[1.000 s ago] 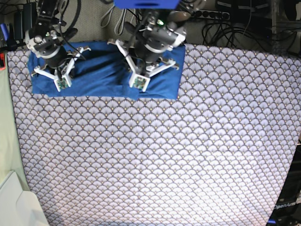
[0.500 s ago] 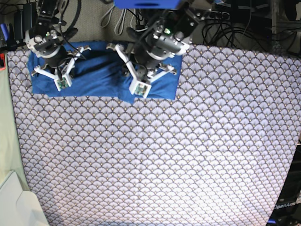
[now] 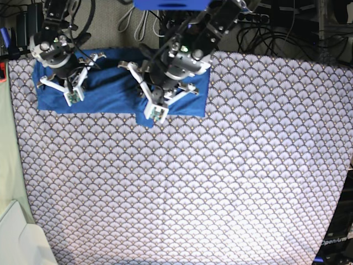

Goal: Fold the T-shirt properly
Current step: 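Fold the strip end with the left gripper over toward the right gripper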

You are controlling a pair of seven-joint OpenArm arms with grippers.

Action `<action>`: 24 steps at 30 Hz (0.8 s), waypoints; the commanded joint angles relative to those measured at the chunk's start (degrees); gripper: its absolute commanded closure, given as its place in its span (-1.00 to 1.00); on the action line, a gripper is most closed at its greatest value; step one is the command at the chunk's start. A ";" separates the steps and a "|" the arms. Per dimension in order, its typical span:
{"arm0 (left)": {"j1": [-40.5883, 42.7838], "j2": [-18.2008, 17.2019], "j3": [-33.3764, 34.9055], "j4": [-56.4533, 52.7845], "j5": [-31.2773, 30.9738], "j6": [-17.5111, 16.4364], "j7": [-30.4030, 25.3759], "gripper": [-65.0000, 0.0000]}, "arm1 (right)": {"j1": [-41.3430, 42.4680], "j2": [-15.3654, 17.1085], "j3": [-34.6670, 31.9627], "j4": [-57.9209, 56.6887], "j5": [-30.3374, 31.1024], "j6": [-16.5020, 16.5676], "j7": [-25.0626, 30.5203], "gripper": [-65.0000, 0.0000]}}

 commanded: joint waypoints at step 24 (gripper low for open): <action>0.01 -4.27 1.52 7.09 -6.31 -0.26 -9.41 -0.25 | 0.36 0.31 -0.01 1.12 0.61 -0.05 0.96 0.97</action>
